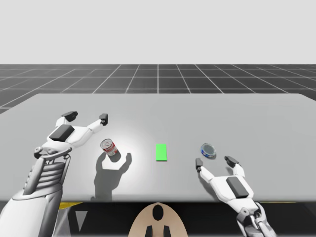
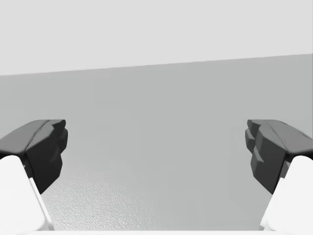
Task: Look at the card. If it is red, pick the object on the left. If it is green, pick the object on the right.
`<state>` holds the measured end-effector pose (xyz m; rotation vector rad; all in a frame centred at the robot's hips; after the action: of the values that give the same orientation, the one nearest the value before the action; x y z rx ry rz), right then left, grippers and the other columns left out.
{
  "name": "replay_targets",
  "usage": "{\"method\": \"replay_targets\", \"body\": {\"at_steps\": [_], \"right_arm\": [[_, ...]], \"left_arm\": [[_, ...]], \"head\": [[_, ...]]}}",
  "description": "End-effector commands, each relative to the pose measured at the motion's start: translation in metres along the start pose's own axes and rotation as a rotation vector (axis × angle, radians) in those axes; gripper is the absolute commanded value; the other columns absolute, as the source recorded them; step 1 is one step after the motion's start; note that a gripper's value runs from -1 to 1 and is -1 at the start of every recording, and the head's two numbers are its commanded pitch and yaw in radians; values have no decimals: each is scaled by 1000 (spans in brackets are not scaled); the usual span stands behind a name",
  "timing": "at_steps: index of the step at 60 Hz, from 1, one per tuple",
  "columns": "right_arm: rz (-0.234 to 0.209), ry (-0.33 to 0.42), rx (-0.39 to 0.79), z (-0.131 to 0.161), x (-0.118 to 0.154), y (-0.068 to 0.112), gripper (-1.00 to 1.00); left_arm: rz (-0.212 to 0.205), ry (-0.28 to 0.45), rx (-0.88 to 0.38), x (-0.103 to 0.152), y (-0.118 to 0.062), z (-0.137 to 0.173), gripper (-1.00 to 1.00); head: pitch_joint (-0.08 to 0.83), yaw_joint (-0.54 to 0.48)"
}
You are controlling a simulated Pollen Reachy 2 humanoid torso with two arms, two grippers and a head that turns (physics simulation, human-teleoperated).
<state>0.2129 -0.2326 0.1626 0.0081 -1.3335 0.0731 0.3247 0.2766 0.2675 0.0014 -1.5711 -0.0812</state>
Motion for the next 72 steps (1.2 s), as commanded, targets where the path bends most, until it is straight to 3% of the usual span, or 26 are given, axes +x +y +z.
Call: {"method": "replay_targets", "body": {"at_steps": [1,15,32,54,56,58,72], "right_arm": [[-88,61,12,-13,-1,-2,-1000],[-138,126,2,-43,6,-12,-1000],[-105,140,-9,-69,5,-14,-1000],[-83,187,2,-81,-4,-15,-1000],[-71,172,-13,-81,-7,-15,227],[-70,173,-9,-80,-7,-15,935],[-76,185,-16,-80,-8,-18,1000]], "left_arm": [[1,-4,0,1,0,1,-1000],[0,-4,-1,1,0,1,-1000],[-3,1,0,0,-2,1,-1000],[-4,6,1,-1,-3,1,-1000],[-3,7,1,-1,-3,1,-1000],[-3,8,2,-1,-3,1,-1000],[-6,11,3,-1,-4,1,-1000]], "head": [[717,-351],[719,-343],[721,-336],[721,-335],[721,-335],[721,-335],[690,-342]]}}
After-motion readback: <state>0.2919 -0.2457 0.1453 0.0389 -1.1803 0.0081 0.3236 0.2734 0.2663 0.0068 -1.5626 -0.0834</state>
